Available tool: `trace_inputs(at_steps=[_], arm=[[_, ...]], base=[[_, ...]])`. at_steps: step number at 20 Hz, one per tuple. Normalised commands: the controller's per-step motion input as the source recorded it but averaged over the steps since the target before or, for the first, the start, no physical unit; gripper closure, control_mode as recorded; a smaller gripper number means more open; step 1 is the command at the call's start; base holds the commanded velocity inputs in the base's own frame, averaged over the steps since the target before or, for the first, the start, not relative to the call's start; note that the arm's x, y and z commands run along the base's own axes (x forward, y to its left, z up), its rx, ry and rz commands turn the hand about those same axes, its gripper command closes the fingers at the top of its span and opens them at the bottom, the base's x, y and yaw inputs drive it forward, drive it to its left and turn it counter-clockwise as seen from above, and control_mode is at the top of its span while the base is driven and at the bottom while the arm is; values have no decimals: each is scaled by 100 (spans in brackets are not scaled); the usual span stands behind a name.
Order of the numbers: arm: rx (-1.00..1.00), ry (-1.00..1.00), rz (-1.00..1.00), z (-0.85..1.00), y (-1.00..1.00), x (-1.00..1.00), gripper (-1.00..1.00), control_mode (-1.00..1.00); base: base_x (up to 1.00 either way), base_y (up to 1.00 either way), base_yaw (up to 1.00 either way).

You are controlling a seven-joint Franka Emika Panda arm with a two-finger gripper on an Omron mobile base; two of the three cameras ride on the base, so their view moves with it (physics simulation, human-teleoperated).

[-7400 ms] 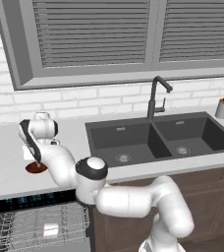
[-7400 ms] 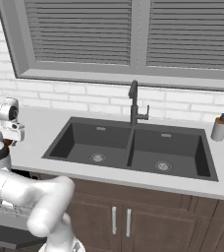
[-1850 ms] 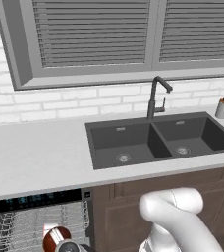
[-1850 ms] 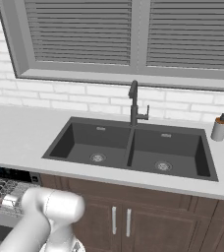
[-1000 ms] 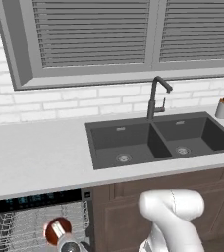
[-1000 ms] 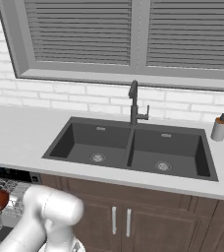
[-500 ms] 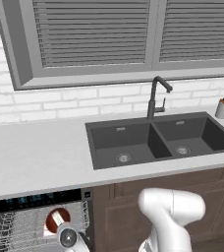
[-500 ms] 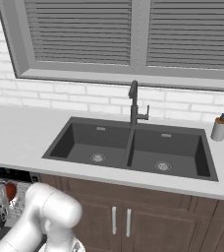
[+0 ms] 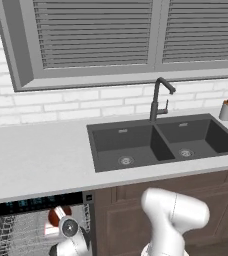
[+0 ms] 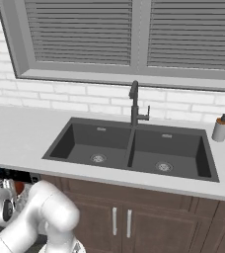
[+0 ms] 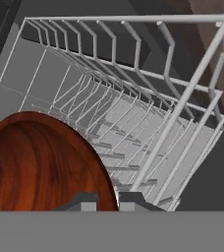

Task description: Pick up the cup and bowl from the counter, place them in the dishwasher, and close the dishwasher door.

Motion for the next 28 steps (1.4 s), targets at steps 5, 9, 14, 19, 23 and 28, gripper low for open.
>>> trace_inputs(at_steps=[5, 9, 14, 19, 23, 28], arm=[[0, -1, 0, -27, 0, 39, -100, -100], [0, -4, 0, -19, 1, 21, -100, -100], [0, -7, 0, -3, 0, 4, -100, -100], [0, -9, 0, 4, 1, -4, -100, -100], [2, -1, 0, 38, 8, -55, -100, -100], [0, 1, 0, 69, 0, -89, -100, -100]], base=[[0, 0, 0], [0, 0, 0], [0, 0, 0], [0, 0, 0], [0, 0, 0], [0, 0, 0]])
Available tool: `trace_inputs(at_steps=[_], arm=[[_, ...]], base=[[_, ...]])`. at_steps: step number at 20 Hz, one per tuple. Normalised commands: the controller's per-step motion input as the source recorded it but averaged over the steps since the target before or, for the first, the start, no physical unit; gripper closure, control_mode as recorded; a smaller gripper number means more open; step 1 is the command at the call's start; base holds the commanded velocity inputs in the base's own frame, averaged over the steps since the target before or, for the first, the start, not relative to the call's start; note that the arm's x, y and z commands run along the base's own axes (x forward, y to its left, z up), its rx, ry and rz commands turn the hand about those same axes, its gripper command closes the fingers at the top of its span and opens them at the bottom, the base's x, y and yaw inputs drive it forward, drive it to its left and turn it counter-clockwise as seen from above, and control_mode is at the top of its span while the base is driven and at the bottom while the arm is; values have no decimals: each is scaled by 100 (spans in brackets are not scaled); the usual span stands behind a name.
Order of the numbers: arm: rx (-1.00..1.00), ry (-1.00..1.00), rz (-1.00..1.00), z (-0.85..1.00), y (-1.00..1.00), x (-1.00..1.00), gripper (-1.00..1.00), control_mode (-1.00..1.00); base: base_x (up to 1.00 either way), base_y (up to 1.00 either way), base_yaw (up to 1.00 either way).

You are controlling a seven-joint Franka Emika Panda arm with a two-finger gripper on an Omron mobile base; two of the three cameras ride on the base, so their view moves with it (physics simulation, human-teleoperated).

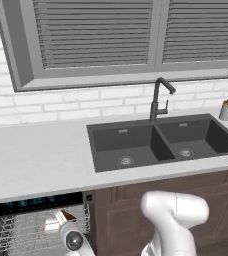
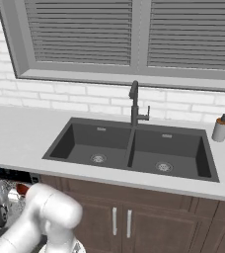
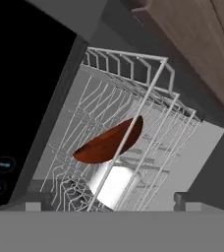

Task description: Pick up the cup and bowl from the counter, place them in the dishwasher, and close the dishwasher door.

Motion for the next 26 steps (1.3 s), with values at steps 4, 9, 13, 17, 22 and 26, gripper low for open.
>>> trace_inputs(at_steps=[4, 9, 13, 17, 22, 26], arm=[[-2, 5, 2, 93, 0, -86, -100, -100], [-7, 16, 4, 97, -3, -92, -100, -100], [-15, 34, 8, 63, 0, -93, -100, -100], [-19, 18, 7, 33, 0, -100, -100, -100], [-14, 4, 17, 16, -2, -100, -100, -100], [-4, 3, 18, 4, -6, -100, -100, -100]], base=[[0, 0, 0], [0, 0, 0], [0, 0, 0], [0, 0, 0], [0, 0, 0], [0, 0, 0]])
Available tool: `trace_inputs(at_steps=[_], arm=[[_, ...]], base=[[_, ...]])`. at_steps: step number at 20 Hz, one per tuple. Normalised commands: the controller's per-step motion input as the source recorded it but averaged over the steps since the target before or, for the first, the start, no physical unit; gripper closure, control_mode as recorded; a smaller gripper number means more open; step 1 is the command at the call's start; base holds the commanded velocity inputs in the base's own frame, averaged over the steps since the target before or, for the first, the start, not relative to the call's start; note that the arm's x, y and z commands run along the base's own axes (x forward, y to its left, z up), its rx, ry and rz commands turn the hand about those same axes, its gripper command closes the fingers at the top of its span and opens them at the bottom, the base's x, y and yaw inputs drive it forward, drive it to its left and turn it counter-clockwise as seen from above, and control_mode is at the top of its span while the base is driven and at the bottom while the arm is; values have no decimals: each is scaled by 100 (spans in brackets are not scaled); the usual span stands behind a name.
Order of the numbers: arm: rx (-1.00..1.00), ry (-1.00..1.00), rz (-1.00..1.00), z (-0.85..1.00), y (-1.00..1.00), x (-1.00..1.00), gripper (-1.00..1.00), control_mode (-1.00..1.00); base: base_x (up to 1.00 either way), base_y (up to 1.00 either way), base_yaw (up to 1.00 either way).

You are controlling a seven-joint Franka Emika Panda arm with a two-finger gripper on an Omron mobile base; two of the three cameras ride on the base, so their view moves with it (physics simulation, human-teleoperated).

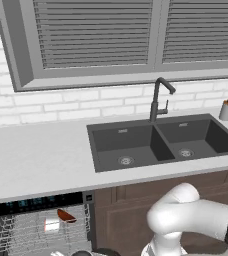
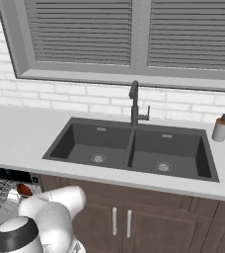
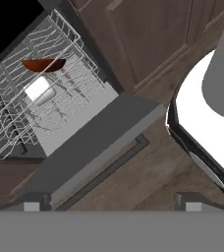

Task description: Pick up the cup and bowl from the counter, place them in the dishwasher, and close the dishwasher door.

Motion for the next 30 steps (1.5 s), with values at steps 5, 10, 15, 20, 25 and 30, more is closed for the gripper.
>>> trace_inputs(at_steps=[5, 10, 15, 20, 25, 30], arm=[[-7, 10, 23, 18, -11, -96, -100, -100], [0, 14, 18, 11, -14, -65, -100, -100], [-6, 2, 18, -2, -2, -77, -100, -100], [-14, 0, 17, -6, 0, -78, -100, -100], [-17, 0, 16, -24, 0, -63, -100, -100], [-24, -5, 12, -42, 7, -42, -100, -100]], base=[[0, 0, 0], [0, 0, 0], [0, 0, 0], [0, 0, 0], [0, 0, 0], [0, 0, 0]])
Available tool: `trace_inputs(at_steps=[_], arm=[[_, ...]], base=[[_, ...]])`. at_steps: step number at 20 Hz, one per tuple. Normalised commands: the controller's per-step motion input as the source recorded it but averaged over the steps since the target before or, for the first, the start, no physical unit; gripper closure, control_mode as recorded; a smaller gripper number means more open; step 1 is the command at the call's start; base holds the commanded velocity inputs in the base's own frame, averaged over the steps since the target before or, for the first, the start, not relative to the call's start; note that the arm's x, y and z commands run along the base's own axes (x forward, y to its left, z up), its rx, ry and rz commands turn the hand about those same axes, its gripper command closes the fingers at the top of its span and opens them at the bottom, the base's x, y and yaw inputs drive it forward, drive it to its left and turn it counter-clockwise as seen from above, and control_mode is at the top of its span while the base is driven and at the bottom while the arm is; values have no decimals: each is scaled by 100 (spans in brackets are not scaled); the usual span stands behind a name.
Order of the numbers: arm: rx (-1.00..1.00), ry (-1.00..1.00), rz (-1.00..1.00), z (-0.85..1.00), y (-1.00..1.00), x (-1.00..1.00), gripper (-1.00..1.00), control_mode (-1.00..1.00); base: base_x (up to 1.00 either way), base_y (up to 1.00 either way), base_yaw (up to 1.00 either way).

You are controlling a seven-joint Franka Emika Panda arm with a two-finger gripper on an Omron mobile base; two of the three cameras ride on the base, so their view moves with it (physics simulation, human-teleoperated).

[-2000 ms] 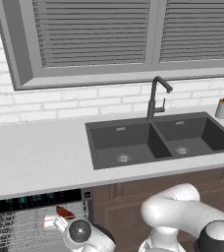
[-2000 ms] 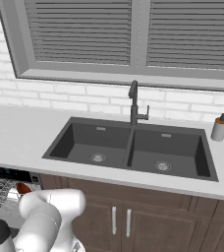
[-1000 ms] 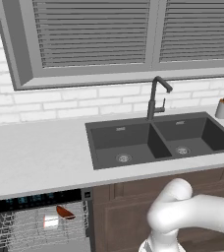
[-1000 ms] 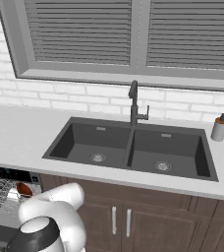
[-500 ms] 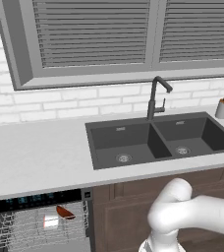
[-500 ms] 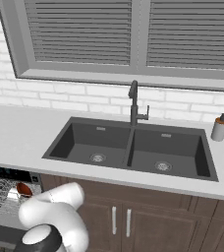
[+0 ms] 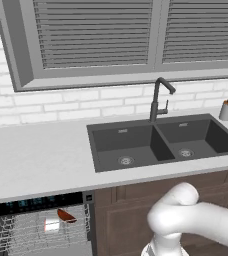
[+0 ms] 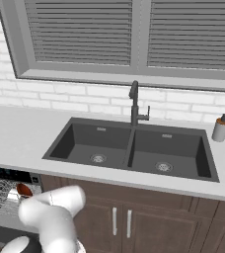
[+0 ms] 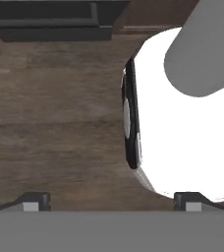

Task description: Pick up the cup and bowl from the counter, place them in the dishwasher, and close the dishwasher door.

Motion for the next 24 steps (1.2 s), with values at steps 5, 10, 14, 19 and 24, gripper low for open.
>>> trace_inputs(at_steps=[5, 10, 14, 19, 24], arm=[[-23, -17, 9, -64, 0, -22, -100, -100], [-11, -38, 2, -64, 0, -2, -100, -100], [0, -37, 0, -51, 0, 1, -100, -100], [1, -23, 0, -33, 0, 6, -100, -100], [1, -19, 0, -32, 0, 44, -100, -100]], base=[[0, 0, 0], [0, 0, 0], [0, 0, 0], [0, 0, 0], [0, 0, 0]])
